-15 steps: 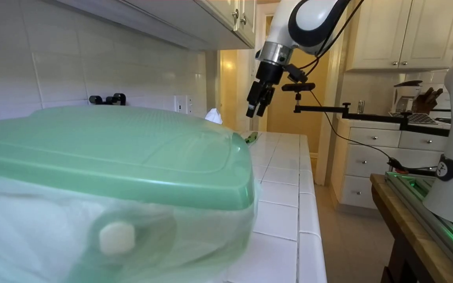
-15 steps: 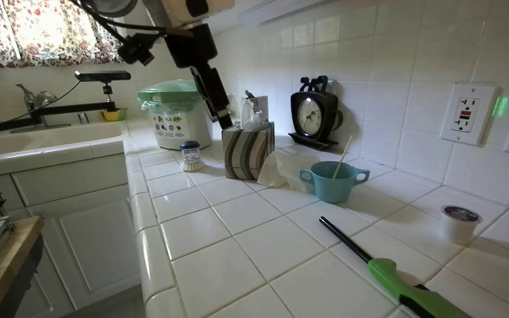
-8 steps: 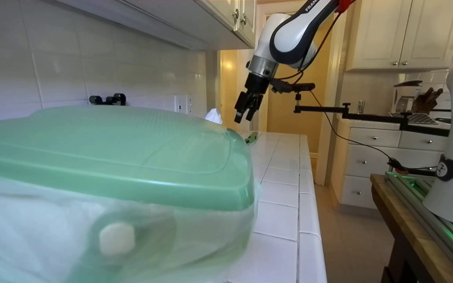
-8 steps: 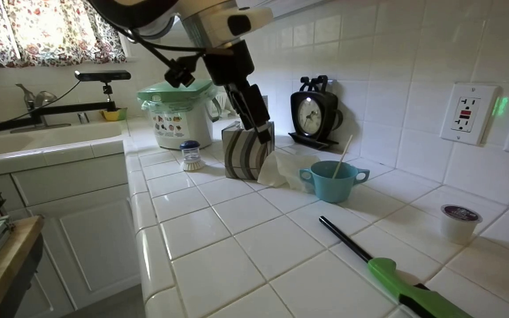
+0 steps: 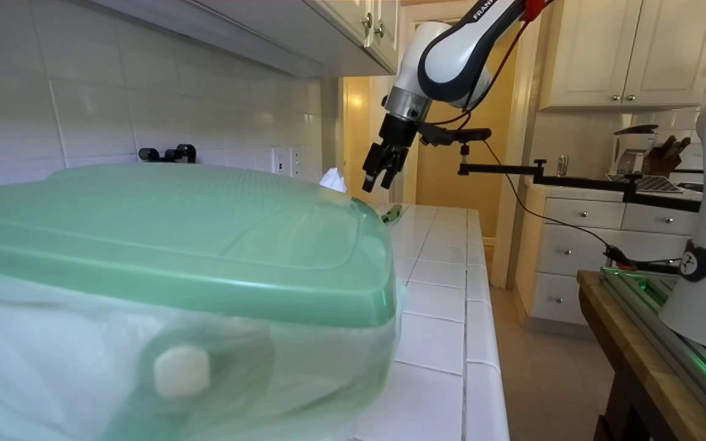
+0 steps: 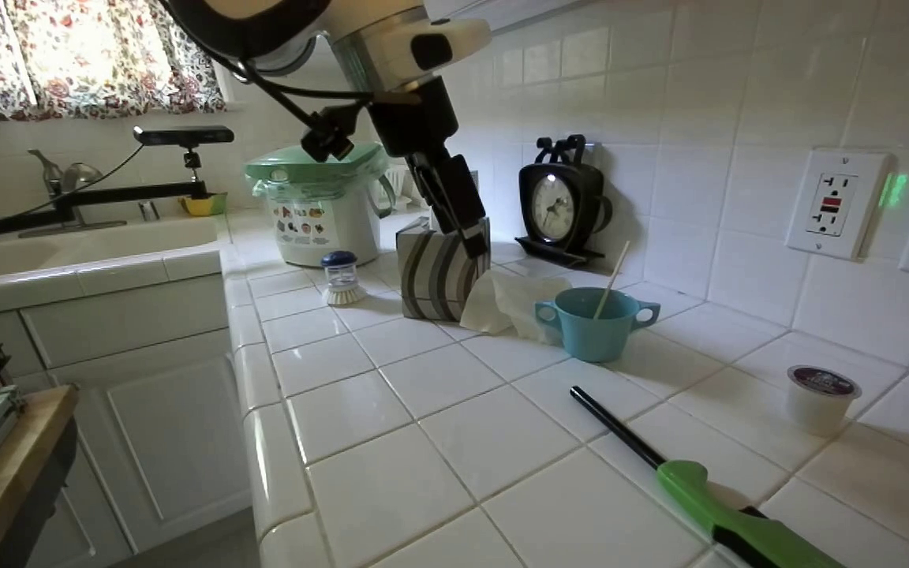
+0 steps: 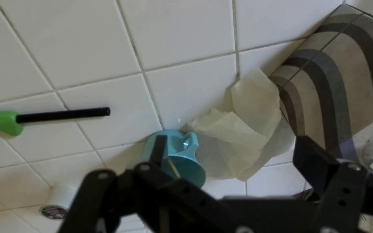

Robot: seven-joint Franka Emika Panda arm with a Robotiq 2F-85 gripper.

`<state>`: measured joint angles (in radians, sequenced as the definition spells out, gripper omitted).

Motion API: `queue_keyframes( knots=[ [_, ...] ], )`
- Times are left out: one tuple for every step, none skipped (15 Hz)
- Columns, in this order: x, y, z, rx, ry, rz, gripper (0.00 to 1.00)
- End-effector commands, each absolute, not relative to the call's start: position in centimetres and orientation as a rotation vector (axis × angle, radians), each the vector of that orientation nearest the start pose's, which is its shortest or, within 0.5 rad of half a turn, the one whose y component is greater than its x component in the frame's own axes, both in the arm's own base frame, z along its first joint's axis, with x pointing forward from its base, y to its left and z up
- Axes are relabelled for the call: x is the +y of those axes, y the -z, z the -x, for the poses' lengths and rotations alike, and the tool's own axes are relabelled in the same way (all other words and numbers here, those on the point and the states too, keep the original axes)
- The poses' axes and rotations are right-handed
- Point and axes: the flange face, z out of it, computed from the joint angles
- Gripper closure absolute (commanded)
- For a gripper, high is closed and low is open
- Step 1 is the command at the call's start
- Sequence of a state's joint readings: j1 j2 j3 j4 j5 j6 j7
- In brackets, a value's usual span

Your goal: Use the cloth to wipe the table

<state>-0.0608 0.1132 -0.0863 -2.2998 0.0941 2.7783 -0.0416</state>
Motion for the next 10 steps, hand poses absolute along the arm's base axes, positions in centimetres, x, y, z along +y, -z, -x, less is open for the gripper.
queue_keyframes(
  knots=[
    [-8.2,-33.5,-56.9,0.350,0.610,3.039,0.00],
    [-8.0,-33.5,-57.5,0.361,0.625,3.030,0.00],
    [-8.0,-33.4,-58.2,0.376,0.642,3.026,0.00],
    [-8.1,-33.3,-58.9,0.399,0.664,3.021,0.00],
    [-8.2,-33.1,-59.6,0.415,0.661,3.014,0.00],
    [-8.4,-32.8,-60.3,0.434,0.660,3.008,0.00],
    [-8.6,-32.5,-61.0,0.452,0.652,3.000,0.00],
    [-8.6,-32.1,-61.7,0.459,0.637,2.985,0.00],
    [-8.7,-31.6,-62.4,0.483,0.640,2.976,0.00],
    [-8.7,-31.2,-63.0,0.490,0.618,2.965,0.00]
  ],
)
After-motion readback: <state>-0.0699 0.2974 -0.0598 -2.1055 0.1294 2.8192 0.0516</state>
